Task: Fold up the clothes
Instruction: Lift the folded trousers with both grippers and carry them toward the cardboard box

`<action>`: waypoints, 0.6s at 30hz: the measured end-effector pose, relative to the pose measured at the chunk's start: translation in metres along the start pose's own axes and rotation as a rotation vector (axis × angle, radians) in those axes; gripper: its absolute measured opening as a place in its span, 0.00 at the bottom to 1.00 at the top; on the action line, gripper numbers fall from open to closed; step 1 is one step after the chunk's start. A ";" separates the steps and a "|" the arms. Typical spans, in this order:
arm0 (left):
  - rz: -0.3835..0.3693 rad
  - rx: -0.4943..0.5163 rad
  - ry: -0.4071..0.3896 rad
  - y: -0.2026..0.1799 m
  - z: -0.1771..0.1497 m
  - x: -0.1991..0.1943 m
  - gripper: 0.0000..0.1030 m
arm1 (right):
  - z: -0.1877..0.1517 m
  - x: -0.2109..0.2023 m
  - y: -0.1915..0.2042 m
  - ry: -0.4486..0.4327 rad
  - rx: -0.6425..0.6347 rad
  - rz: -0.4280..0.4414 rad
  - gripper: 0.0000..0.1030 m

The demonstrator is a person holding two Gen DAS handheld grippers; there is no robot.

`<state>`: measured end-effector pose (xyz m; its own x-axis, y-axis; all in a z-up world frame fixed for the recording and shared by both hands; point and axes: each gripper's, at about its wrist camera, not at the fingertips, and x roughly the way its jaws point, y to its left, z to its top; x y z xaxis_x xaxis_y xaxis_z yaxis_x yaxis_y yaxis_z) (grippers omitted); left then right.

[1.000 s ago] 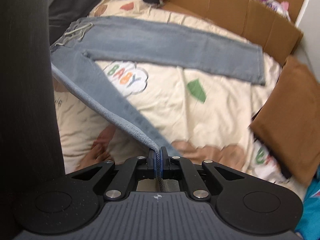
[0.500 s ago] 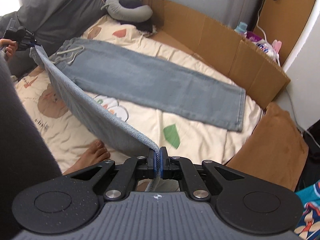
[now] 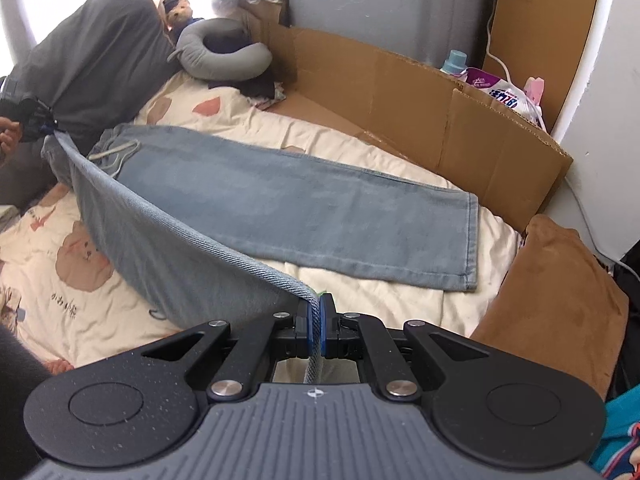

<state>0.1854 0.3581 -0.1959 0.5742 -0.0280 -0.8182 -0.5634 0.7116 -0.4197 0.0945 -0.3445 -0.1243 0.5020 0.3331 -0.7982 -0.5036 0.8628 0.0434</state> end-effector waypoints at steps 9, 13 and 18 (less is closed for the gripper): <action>0.012 0.016 0.012 -0.019 0.015 0.024 0.07 | 0.035 0.044 -0.021 0.015 0.006 -0.042 0.01; 0.001 0.015 0.010 -0.026 0.025 0.036 0.07 | 0.053 0.063 -0.029 0.017 0.000 -0.059 0.01; 0.003 0.033 0.015 -0.039 0.034 0.060 0.07 | 0.076 0.098 -0.043 0.053 -0.016 -0.074 0.00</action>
